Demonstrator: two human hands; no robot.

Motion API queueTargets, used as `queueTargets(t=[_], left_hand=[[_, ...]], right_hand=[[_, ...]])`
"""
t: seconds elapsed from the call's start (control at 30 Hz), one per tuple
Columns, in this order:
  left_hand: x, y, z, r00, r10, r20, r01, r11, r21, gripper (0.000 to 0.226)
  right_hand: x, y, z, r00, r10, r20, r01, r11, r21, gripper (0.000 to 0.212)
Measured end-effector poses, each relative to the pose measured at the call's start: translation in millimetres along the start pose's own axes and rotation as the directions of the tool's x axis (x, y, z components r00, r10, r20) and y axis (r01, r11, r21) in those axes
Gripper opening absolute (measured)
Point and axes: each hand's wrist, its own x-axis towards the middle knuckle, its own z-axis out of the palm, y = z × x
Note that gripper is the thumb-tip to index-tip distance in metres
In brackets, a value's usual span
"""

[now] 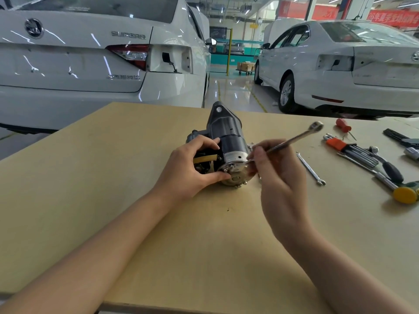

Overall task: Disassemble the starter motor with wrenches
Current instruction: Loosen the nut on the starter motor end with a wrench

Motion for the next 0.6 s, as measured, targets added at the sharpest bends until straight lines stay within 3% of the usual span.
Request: queueTargets(t=[0.1, 0.2, 0.6], left_hand=[[0, 1, 0, 1.0, 0.007, 0.007, -0.008, 1.0, 0.007, 0.051], [0, 2, 0, 1.0, 0.003, 0.009, -0.003, 1.0, 0.002, 0.052], [0, 5, 1, 1.0, 0.018, 0.009, -0.017, 0.999, -0.037, 0.058]], right_hand=[[7, 4, -7, 0.934, 0.339, -0.111, -0.309, 0.924, 0.223, 0.016], [12, 10, -10, 0.823, 0.564, -0.069, -0.49, 0.766, 0.416, 0.007], [9, 13, -10, 0.771, 0.636, 0.03, -0.557, 0.651, 0.515, 0.007]])
